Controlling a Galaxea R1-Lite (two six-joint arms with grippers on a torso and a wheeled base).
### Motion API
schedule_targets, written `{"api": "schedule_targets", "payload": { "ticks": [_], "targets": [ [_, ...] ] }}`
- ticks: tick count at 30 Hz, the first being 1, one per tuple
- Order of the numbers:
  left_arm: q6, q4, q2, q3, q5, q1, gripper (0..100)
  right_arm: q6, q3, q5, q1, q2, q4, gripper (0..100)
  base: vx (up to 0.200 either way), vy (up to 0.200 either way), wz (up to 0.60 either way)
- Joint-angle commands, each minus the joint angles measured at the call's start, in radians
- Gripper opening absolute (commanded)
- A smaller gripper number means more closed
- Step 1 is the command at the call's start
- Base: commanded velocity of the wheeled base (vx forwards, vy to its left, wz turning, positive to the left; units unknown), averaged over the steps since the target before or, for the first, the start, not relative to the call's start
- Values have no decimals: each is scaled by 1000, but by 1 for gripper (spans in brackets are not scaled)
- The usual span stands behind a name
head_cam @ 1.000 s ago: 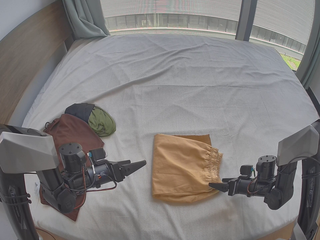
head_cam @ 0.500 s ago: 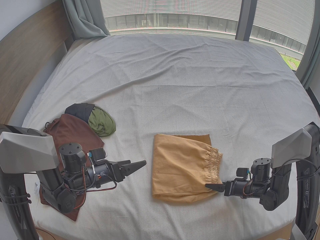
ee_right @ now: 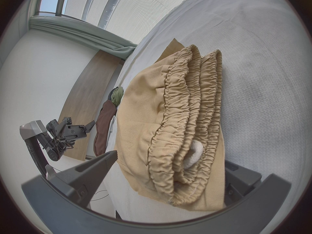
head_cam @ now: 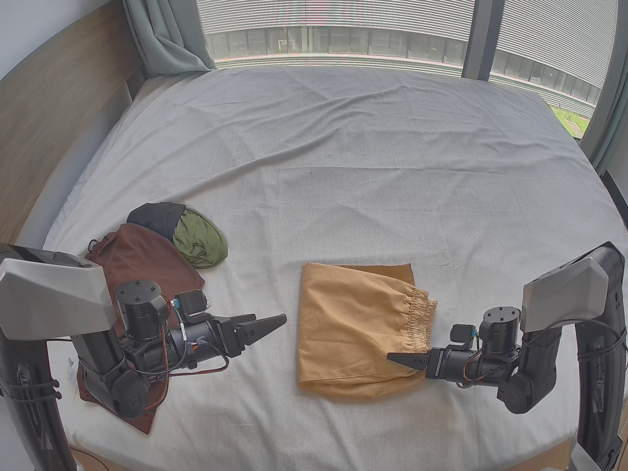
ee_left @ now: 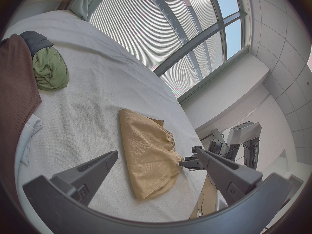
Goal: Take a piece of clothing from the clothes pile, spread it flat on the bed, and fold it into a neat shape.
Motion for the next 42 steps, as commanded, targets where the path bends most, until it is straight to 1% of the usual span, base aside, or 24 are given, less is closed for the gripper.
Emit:
{"api": "schedule_targets", "payload": {
  "ticks": [1,22,23,42],
  "targets": [
    [0,0,0,0,0,0,100,1,-2,0,4,-2,-2,100,0,0,0],
    [1,0,2,0,0,0,100,-2,-2,-5,3,-2,-3,100,0,0,0],
    [1,0,2,0,0,0,100,-2,-2,-5,3,-2,-3,0,0,0,0],
    [1,0,0,6,0,-2,100,-6,-1,-5,4,-3,-3,0,0,0,0]
  ]
}}
